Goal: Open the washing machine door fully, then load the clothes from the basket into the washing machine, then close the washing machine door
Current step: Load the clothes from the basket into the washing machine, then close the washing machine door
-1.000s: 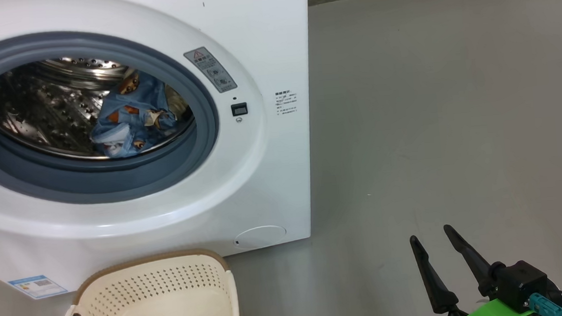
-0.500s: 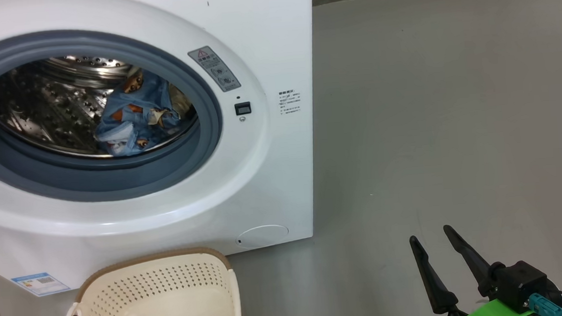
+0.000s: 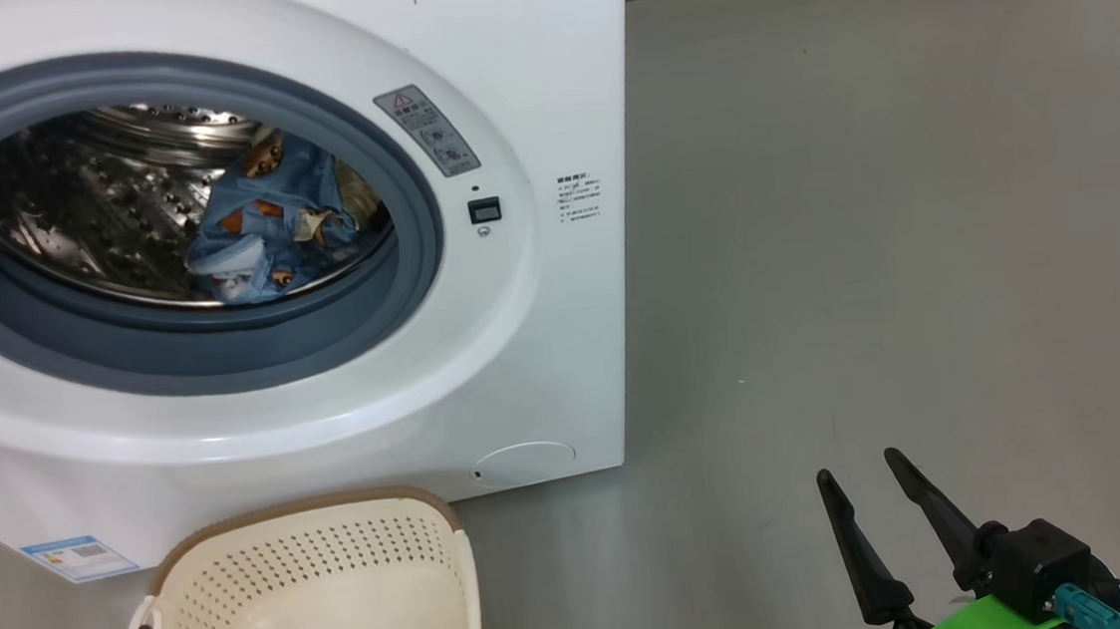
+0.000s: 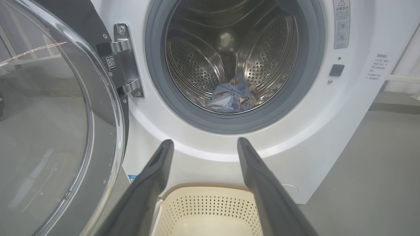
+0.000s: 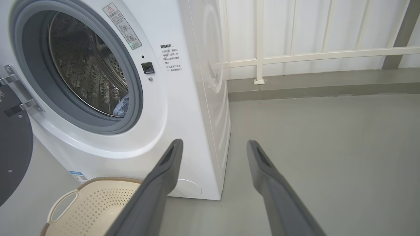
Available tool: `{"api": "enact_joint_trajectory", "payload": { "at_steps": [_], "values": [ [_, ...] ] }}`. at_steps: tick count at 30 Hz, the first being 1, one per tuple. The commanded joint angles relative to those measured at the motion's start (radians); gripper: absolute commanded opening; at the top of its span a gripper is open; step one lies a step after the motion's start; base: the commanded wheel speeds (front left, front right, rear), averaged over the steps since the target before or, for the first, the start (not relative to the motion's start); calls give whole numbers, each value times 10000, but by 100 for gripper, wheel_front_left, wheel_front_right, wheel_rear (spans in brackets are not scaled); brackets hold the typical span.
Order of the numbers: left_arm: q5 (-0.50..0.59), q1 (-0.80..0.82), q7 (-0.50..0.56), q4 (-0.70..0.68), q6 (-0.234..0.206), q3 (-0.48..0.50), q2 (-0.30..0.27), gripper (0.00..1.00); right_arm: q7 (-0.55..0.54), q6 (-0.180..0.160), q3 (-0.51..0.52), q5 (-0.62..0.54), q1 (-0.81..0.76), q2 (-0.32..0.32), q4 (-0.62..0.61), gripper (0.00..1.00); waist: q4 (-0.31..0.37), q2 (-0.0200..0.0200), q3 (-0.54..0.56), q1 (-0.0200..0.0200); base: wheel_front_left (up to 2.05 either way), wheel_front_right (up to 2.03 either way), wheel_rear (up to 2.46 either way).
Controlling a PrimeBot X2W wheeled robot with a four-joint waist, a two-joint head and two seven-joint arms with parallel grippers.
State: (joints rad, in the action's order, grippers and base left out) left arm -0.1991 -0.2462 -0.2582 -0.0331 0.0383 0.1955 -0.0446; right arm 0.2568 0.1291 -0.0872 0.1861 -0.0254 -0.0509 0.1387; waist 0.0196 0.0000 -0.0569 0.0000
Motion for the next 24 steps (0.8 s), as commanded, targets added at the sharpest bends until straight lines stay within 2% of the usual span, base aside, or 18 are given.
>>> {"api": "enact_joint_trajectory", "payload": {
  "at_steps": [1, 18, 24],
  "values": [
    [4, 378, -36, -215, -48, 367, -57, 100, 49, 16, -223, -7, 100, 7, -248, 100, -15, 0, -22, 0, 0, 0, 0],
    [26, 563, -36, -36, 146, 529, -57, 100, 49, 16, -213, -6, 153, 7, -230, 100, -39, 0, -103, 0, 0, 0, 0],
    [173, 638, -36, 10, -135, 614, -57, 100, 49, 16, -200, -18, 178, 7, -220, 100, -52, 0, -177, 0, -29, 30, -1]
  ]
}}
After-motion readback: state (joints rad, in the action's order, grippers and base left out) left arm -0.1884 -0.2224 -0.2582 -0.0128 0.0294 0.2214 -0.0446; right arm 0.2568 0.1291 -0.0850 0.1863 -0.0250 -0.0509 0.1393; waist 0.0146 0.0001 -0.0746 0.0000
